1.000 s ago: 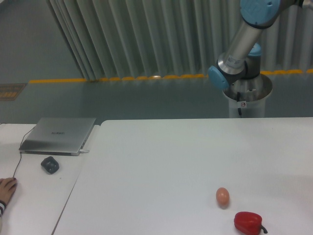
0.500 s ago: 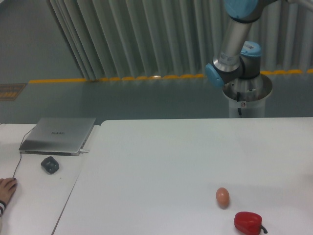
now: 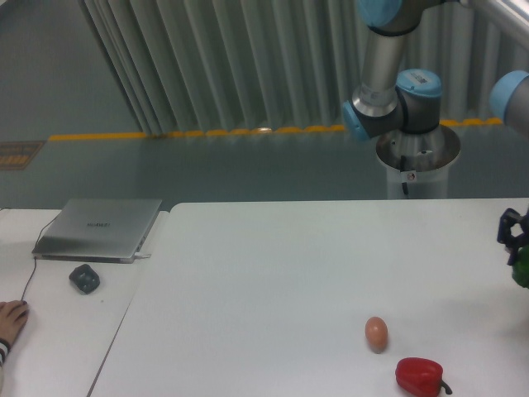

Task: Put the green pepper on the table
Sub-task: 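Carry the held green pepper back over the table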

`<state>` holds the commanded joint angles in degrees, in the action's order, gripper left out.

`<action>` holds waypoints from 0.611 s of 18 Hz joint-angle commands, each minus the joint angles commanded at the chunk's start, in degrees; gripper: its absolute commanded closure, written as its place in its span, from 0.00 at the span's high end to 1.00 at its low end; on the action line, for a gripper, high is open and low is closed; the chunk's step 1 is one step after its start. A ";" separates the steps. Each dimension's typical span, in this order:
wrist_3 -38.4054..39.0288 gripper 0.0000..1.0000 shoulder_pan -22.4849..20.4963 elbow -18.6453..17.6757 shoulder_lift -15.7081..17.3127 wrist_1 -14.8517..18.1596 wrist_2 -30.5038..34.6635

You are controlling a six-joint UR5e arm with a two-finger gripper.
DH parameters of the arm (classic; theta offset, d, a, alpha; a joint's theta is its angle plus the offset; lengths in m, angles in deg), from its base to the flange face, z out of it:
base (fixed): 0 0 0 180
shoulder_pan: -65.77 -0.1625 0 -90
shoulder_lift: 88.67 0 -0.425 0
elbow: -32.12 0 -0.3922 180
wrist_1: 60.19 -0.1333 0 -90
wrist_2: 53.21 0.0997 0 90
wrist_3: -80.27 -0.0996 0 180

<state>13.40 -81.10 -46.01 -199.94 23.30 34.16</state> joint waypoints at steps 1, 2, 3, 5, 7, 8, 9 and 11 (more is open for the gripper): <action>-1.59 0.60 0.09 -0.44 -0.09 0.18 0.26; -2.39 0.60 0.44 -0.96 -0.09 0.09 0.61; -3.09 0.60 1.22 -1.32 -0.09 0.18 1.23; -4.06 0.60 2.98 -2.28 -0.17 0.09 3.59; -5.03 0.60 4.91 -3.43 -0.61 -0.43 4.48; -4.68 0.60 5.53 -3.52 -0.79 -0.52 4.57; -4.85 0.60 5.89 -3.78 -0.88 -0.52 4.31; -4.68 0.60 7.38 -4.39 -0.88 -0.78 4.31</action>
<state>8.72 -73.73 -50.41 -200.81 22.51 38.46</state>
